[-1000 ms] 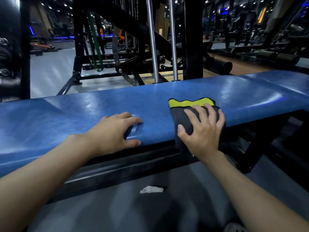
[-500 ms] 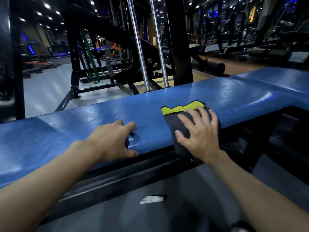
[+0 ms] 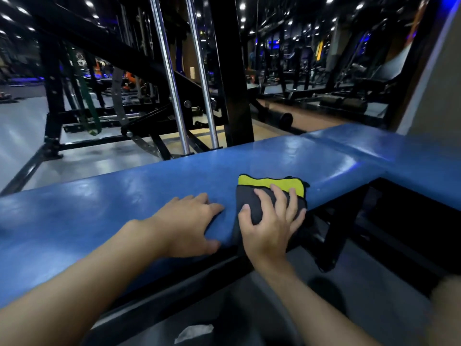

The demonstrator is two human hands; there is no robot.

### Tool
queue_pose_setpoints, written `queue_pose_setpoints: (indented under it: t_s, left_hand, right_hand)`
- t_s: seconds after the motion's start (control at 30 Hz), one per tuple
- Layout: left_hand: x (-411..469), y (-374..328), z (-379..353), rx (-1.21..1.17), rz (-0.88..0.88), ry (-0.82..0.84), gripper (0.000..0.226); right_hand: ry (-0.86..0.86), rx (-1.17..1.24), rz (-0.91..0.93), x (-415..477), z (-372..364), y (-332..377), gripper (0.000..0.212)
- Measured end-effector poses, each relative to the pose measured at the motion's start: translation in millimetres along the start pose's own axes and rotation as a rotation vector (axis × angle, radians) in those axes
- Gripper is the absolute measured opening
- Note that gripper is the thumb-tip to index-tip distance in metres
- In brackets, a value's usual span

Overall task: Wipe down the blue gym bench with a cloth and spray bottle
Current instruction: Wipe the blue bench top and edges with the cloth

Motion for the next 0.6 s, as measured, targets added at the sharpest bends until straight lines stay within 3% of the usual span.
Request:
queue_pose_setpoints:
  t_s: [0.33, 0.43, 0.6]
  left_hand:
    - [9.2, -10.8, -0.3, -0.072, 0.009, -0.108, 0.064]
    - [29.3, -24.3, -2.0, -0.156, -0.055, -0.088, 0.072]
    - [56.3, -34.7, 3.9, -0.013, -0.076, -0.078, 0.070]
  right_hand:
    - [-0.046, 0.041, -0.267, 22.5, -2.3, -21.3, 0.042]
    - [-0.062, 0.079, -0.225, 18.3, -1.9, -23.0, 0.049]
    - [-0.043, 0.049, -0.088, 55.8, 6.8, -63.3, 0.048]
Point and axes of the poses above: each hand's wrist, its own x-axis towards the middle knuckle, its own z-axis out of the back of the hand, y = z × x, the point moved 5 cm from there along x, towards the middle knuckle, and after that the axes turned 1 degree about -x, right-handed, at the moved point
